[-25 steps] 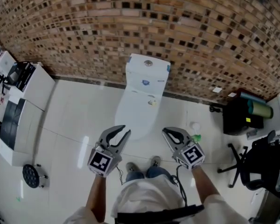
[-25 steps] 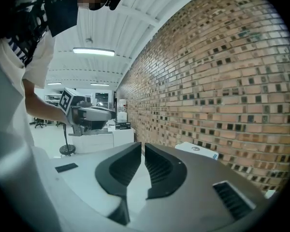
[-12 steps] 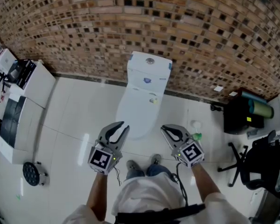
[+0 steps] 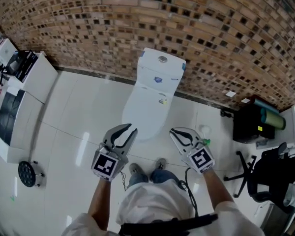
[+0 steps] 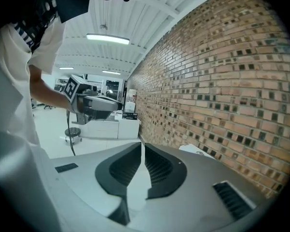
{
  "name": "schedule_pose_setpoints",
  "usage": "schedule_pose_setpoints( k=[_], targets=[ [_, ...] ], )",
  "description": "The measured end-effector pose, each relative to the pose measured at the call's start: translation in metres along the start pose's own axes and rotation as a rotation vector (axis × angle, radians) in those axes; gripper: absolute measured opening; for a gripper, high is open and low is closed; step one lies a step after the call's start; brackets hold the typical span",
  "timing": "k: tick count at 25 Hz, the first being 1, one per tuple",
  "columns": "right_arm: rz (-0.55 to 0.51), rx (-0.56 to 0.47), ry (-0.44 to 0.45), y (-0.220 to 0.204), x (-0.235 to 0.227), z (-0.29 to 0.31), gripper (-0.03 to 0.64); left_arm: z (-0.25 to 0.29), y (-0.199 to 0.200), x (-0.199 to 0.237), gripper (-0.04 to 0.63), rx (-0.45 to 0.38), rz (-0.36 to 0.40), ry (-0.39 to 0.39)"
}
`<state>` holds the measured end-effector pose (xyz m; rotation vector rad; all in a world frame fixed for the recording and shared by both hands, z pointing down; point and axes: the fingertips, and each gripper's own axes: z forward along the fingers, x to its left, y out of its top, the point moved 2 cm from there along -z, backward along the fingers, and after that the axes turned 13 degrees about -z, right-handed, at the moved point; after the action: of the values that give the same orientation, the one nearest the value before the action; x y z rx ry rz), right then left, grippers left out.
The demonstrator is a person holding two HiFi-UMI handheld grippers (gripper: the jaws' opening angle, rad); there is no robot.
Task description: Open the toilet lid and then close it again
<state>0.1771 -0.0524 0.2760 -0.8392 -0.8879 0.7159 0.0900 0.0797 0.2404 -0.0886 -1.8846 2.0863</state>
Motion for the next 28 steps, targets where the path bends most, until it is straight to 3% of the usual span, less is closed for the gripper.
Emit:
schedule_pose_setpoints(
  k=[3, 7, 11, 16, 20, 23, 28],
  targets=[
    [-0.086, 0.051, 0.054, -0.008, 0.003, 0.005, 0.020, -0.002, -0.007, 0.000, 0.081, 0.020, 0.006, 0.026],
    [-0.230, 0.079, 0.175, -0.023, 0.008, 0.015, 0.020, -0.012, -0.022, -0.003, 0.083, 0.033, -0.003, 0.123],
    [-0.318, 0.090, 0.234, -0.044, 0.001, 0.013, 0.020, -0.014, -0.031, -0.014, 0.081, 0.042, -0.019, 0.191],
    [-0.468, 0.024, 0.380, -0.090, -0.017, -0.001, 0.020, 0.004, -0.061, -0.055, 0.081, 0.042, -0.075, 0.353],
    [-0.508, -0.063, 0.466, -0.127, -0.040, -0.011, 0.020, 0.033, -0.099, -0.089, 0.082, 0.016, -0.161, 0.517],
    [-0.558, -0.059, 0.537, -0.154, -0.051, -0.009, 0.020, 0.060, -0.126, -0.101, 0.082, 0.016, -0.183, 0.580],
    [-0.819, 0.040, 0.469, -0.225, -0.043, 0.036, 0.018, 0.081, -0.170, -0.098, 0.081, 0.001, -0.186, 0.634]
  ],
)
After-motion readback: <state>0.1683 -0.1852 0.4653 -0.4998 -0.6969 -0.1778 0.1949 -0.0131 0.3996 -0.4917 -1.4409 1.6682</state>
